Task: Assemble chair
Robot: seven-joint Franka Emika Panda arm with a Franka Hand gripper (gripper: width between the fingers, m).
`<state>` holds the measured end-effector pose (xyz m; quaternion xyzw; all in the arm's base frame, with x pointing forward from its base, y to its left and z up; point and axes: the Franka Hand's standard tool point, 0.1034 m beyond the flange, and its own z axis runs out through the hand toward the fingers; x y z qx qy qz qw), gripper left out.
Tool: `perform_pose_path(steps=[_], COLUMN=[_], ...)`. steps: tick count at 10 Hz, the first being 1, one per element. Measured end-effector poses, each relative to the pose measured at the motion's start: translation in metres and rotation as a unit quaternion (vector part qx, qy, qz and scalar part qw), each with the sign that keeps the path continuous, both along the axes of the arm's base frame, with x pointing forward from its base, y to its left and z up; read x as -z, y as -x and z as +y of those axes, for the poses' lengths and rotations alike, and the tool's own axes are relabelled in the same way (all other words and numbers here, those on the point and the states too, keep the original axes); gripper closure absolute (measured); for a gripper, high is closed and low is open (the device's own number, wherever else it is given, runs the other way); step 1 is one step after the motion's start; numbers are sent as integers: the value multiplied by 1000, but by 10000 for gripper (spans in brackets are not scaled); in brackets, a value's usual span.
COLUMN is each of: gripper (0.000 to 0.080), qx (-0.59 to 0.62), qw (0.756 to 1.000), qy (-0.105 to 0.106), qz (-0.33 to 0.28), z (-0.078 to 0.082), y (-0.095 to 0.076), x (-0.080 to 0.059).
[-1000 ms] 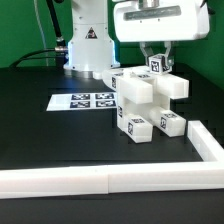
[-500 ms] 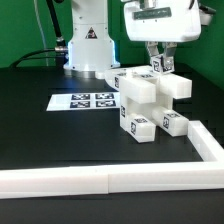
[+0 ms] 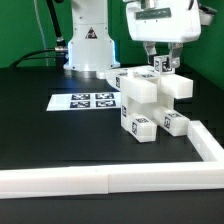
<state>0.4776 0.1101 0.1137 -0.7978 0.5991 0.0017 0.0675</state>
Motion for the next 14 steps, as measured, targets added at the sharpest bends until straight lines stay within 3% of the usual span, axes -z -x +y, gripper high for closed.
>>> perform_pose_path(steps=[5,9,14], gripper=[151,151,151], qx=[-234,-376,-538], qw=[972,925,840], qy=[28,43,64], qz=[-19,-32,-42], z=[4,4,4], y=[-3,-4,-4], x=[-1,-2,-2])
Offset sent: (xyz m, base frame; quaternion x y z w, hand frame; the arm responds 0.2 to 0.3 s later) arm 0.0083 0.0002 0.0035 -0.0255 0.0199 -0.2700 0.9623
